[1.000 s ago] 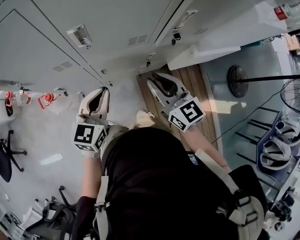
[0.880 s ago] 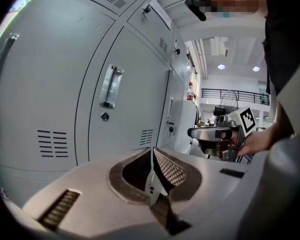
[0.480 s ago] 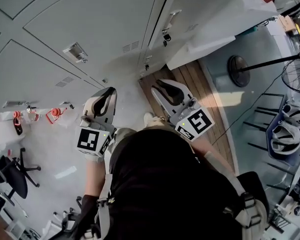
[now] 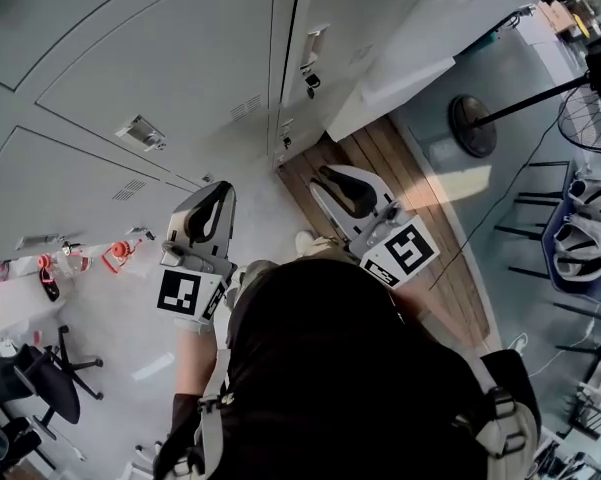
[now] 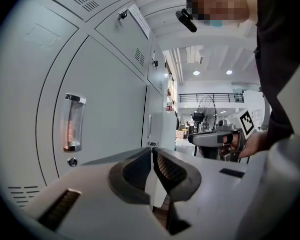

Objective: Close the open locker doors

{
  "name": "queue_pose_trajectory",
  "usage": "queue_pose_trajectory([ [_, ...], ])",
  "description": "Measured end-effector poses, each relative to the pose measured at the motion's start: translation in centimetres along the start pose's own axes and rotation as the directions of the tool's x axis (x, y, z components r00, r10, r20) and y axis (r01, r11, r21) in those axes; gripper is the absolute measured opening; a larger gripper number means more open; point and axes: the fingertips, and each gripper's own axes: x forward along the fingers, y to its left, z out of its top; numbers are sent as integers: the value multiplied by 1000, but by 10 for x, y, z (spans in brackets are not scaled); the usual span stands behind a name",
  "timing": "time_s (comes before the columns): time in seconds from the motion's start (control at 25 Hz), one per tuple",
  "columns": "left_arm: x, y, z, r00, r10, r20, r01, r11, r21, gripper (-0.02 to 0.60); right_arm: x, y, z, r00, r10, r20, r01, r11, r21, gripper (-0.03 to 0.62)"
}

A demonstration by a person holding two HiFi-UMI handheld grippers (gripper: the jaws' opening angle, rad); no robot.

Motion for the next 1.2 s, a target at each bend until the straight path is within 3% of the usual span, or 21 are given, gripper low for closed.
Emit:
queue_pose_trajectory([
  [0.48,-2,-6,0,1000,-10,0,10,1000,4,9,-6,1,-2,1000,-6,-5,7,1000,24,73],
  [1.2,-29,0,-14,995,89,-34,-90,996,-20,9,-2,19,-12,997,70,-34,-69,997,24,71],
])
